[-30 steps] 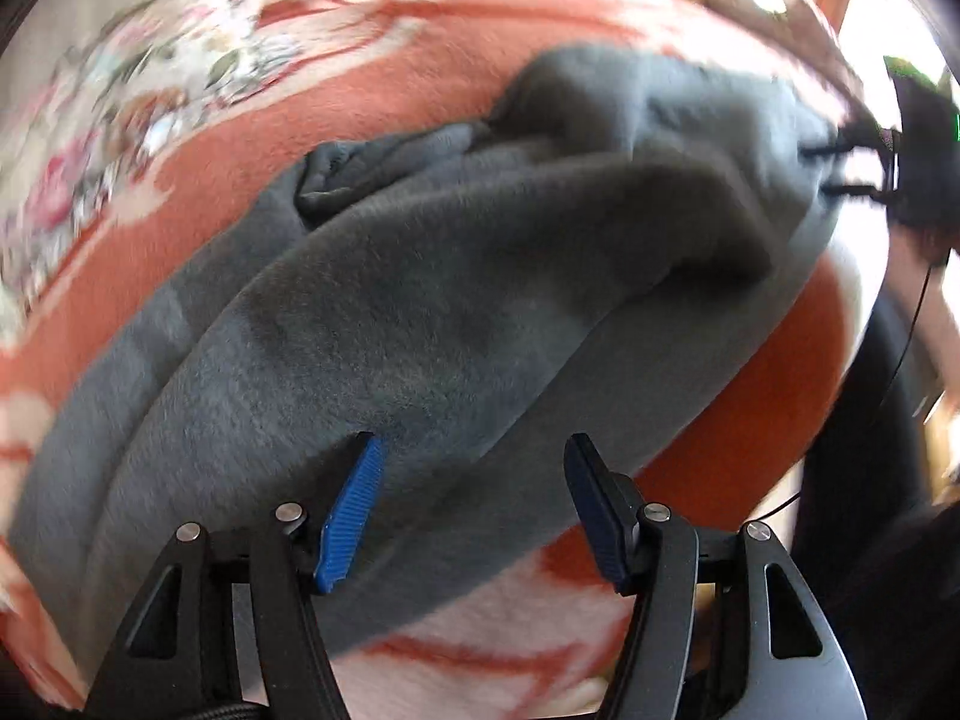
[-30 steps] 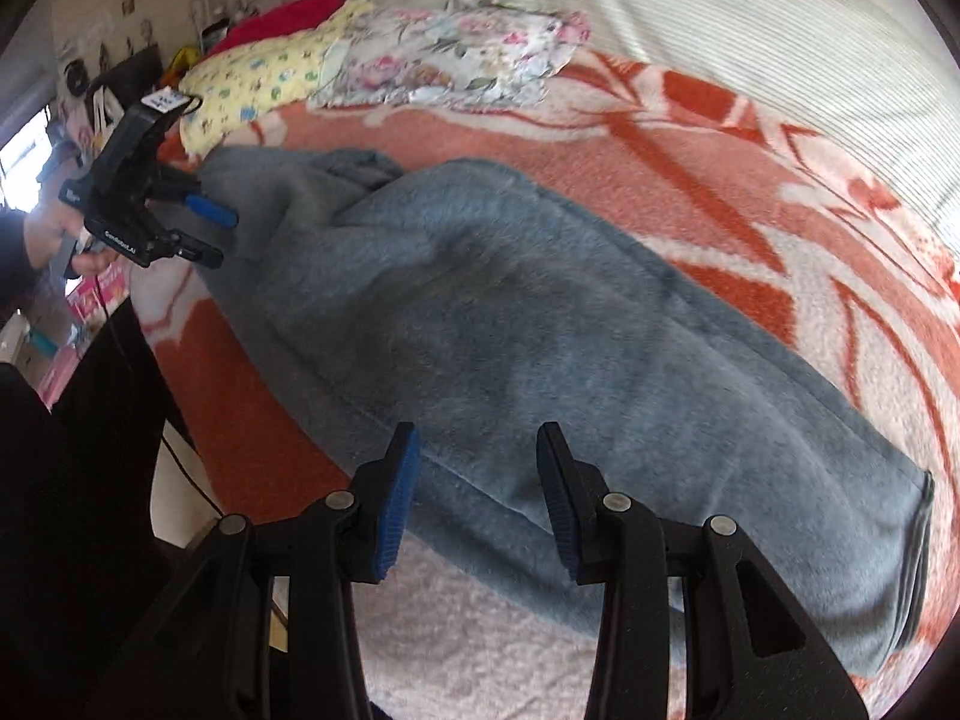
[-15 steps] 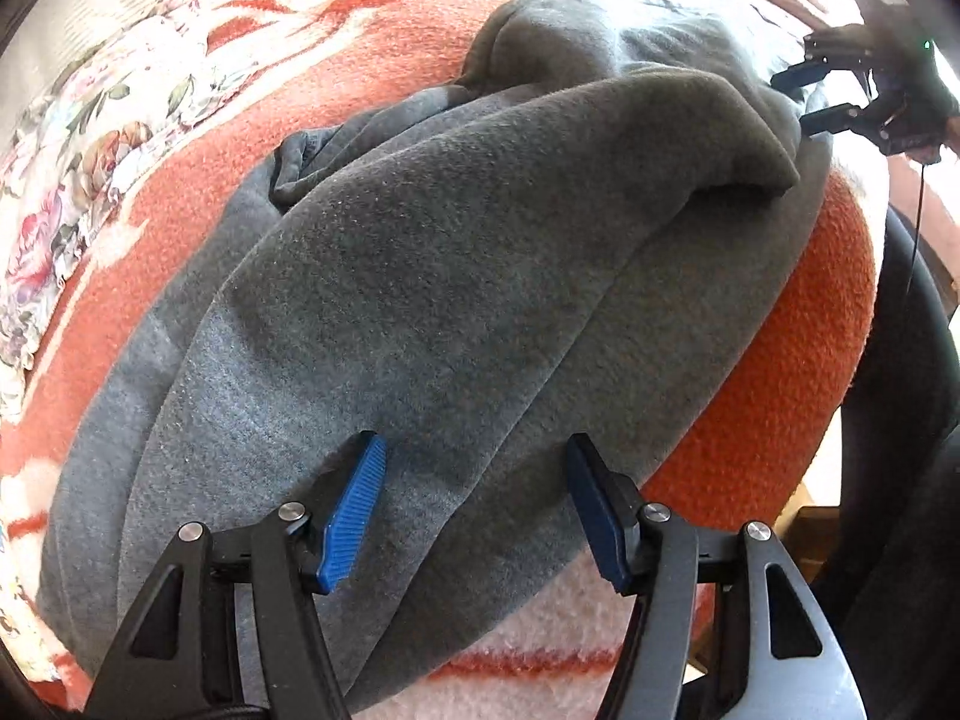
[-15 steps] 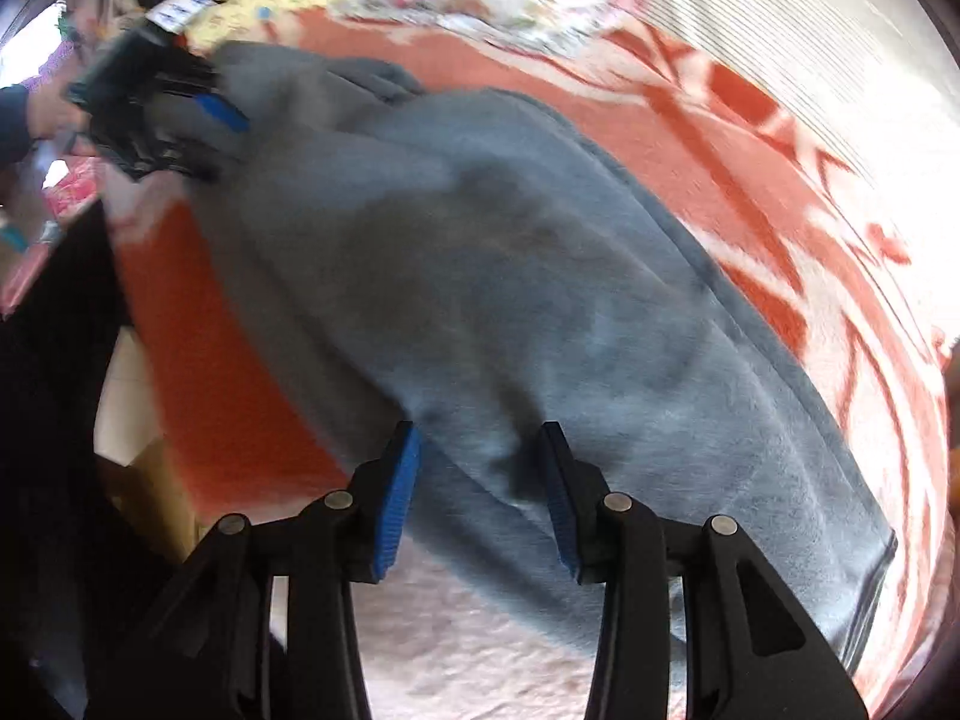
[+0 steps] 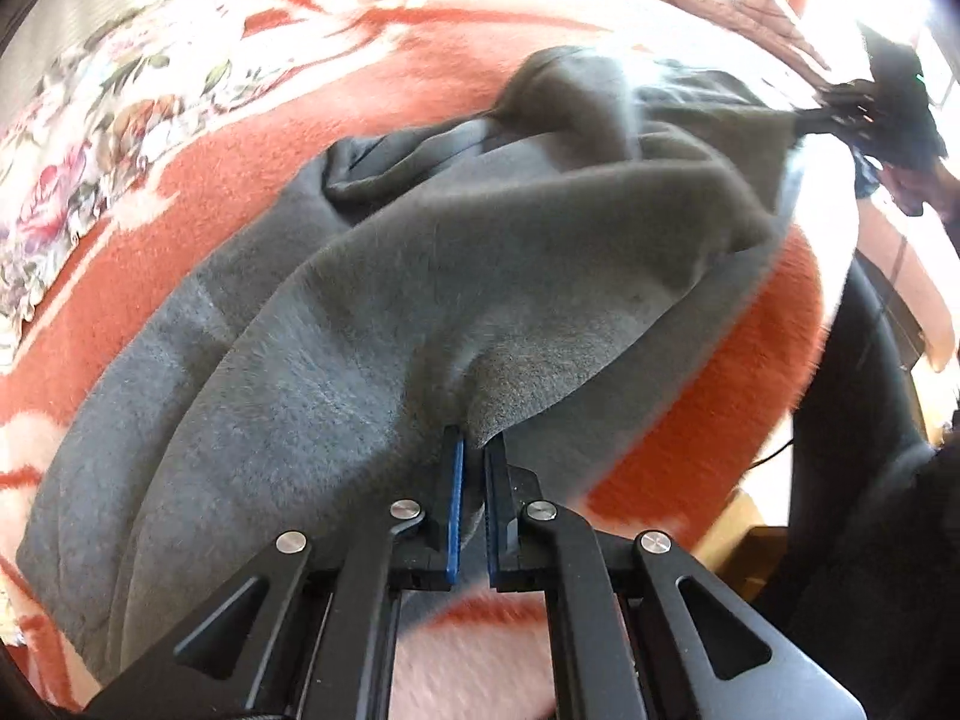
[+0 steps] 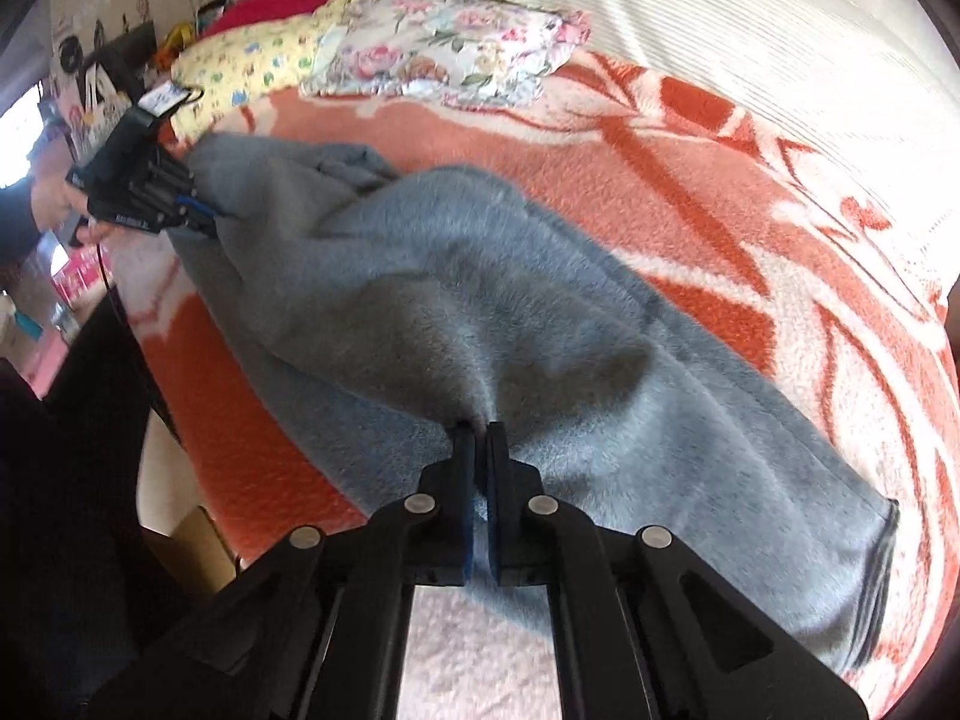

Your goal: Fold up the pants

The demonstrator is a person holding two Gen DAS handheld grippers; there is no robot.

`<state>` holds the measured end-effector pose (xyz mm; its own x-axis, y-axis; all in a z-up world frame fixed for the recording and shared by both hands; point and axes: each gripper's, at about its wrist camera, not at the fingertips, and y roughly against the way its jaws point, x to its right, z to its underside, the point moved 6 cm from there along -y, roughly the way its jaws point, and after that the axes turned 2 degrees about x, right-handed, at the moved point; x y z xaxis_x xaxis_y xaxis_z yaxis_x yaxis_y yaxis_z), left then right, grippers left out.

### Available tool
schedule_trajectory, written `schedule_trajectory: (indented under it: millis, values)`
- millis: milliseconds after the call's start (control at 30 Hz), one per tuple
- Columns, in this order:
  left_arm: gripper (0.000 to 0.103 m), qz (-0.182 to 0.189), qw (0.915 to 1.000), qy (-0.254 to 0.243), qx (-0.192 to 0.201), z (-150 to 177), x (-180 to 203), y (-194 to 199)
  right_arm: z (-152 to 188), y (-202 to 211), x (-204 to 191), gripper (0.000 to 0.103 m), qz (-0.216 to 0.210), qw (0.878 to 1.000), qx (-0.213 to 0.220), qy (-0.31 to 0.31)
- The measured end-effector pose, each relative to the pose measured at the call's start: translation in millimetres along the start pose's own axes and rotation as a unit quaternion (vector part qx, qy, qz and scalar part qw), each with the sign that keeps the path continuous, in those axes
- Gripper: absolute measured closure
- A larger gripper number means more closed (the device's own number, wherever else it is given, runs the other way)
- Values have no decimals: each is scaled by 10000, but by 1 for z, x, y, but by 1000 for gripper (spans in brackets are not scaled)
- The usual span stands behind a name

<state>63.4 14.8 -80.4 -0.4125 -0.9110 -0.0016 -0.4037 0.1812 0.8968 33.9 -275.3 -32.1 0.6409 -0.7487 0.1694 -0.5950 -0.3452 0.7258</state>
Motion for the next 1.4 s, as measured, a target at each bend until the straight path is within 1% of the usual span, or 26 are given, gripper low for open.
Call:
schedule_trajectory:
  millis: [100, 167, 233, 267, 300, 333, 367, 433, 500, 533, 567, 633, 700, 767, 800, 833, 867, 967, 1000, 1067, 1133, 1167, 1233, 1267, 1333, 1400]
  values:
    - [99, 76, 9998, -160, -20, 15, 5, 12, 7, 5, 3, 99, 75, 9998, -172, 55]
    - [99, 62, 9998, -175, -118, 20, 3, 2, 16, -4, 3, 99, 108, 9993, -359, 20]
    - [98, 82, 9997, 76, -225, 26, -9, -17, 23, -23, 5, 99, 105, 9982, -573, -134]
    - [94, 151, 9993, 226, -247, 26, -12, -23, 26, -29, 3, 96, 123, 9977, -645, -146]
    - [94, 160, 9992, 317, -202, 26, -13, -23, 26, -33, 2, 94, 143, 9974, -693, -157]
    - [93, 197, 9987, 456, -140, 25, -17, -20, 23, -32, 1, 93, 180, 9974, -678, -188]
    - [87, 205, 9982, 552, -98, 26, -19, -17, 20, -29, -1, 92, 174, 9974, -666, -216]
    - [80, 106, 9972, 742, 52, 30, -25, -4, 12, -18, -7, 90, 94, 9982, -555, -230]
    - [71, 39, 9949, 979, 255, 35, -31, 12, -2, -7, -14, 84, -38, 9991, -347, -248]
    - [62, -5, 9928, 1143, 359, 38, -36, 19, -12, -3, -19, 83, -189, 9992, -205, -303]
    - [58, -63, 9906, 1295, 437, 40, -38, 24, -20, -2, -23, 79, -304, 9989, -94, -349]
    - [58, -163, 9827, 1732, 630, 51, -49, 39, -42, -5, -36, 76, -559, 9975, 139, -404]
    - [57, -305, 9714, 2207, 821, 63, -59, 60, -61, -13, -50, 76, -754, 9960, 304, -377]
    - [50, -477, 9582, 2639, 998, 71, -68, 72, -85, -30, -67, 76, -841, 9951, 382, -356]
    - [50, -607, 9466, 2961, 1121, 81, -82, 82, -98, -41, -75, 76, -902, 9943, 418, -374]
    - [48, -695, 9375, 3191, 1200, 89, -92, 89, -110, -52, -82, 76, -975, 9934, 456, -409]
    - [44, -797, 9241, 3508, 1292, 102, -105, 97, -119, -62, -87, 76, -1043, 9925, 462, -446]
    - [42, -924, 8895, 4218, 1496, 133, -135, 111, -149, -99, -105, 76, -1198, 9907, 301, -572]
    - [40, -974, 8732, 4508, 1574, 149, -146, 116, -156, -110, -110, 75, -1225, 9903, 248, -600]
    - [35, -1036, 8538, 4828, 1648, 170, -158, 123, -172, -134, -117, 73, -1311, 9887, 117, -718]
    - [35, -1048, 8359, 5098, 1744, 187, -167, 126, -182, -153, -122, 68, -1283, 9882, -1, -841]
    - [33, -1036, 8299, 5186, 1777, 193, -172, 128, -187, -161, -124, 67, -1284, 9879, -42, -869]
    - [31, -988, 8242, 5281, 1792, 200, -177, 127, -197, -177, -128, 66, -1269, 9877, -121, -902]
    - [31, -985, 8237, 5292, 1782, 202, -179, 125, -199, -185, -129, 65, -1233, 9880, -201, -908]
    - [31, -965, 8275, 5258, 1717, 200, -179, 116, -201, -200, -126, 65, -1059, 9895, -351, -914]
    - [30, -962, 8300, 5242, 1647, 200, -181, 109, -201, -209, -125, 65, -1020, 9889, -447, -980]
